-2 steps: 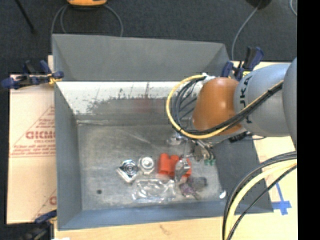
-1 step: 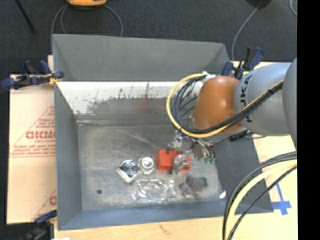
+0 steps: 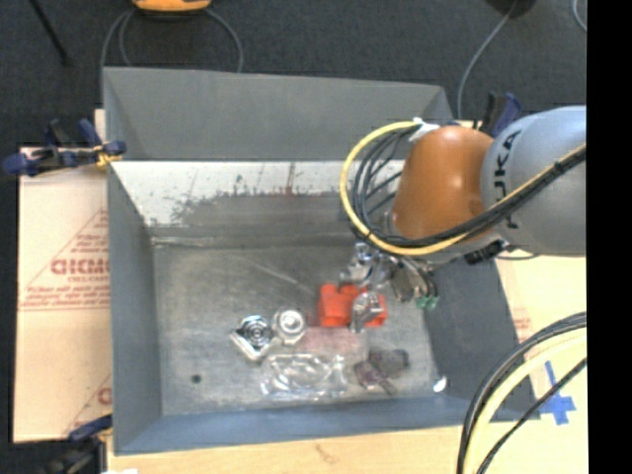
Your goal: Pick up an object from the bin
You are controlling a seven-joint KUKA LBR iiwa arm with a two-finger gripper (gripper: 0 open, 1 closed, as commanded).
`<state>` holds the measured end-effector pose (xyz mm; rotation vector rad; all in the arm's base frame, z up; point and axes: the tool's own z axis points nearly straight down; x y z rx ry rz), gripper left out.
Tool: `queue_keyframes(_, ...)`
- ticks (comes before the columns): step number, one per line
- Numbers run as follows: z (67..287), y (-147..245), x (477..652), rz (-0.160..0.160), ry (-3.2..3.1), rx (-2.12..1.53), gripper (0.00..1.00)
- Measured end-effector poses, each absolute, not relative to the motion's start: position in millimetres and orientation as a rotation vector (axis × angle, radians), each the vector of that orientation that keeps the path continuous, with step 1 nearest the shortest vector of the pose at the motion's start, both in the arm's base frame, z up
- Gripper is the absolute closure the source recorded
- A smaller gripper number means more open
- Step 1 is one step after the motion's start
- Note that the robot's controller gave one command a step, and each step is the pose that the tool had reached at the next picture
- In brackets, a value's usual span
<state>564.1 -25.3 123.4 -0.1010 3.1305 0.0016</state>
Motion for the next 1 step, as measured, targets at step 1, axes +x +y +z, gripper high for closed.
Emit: queue_keyframes(1,199.4,-26.5,567.1,-0.003,3.128,-0.092,1.00)
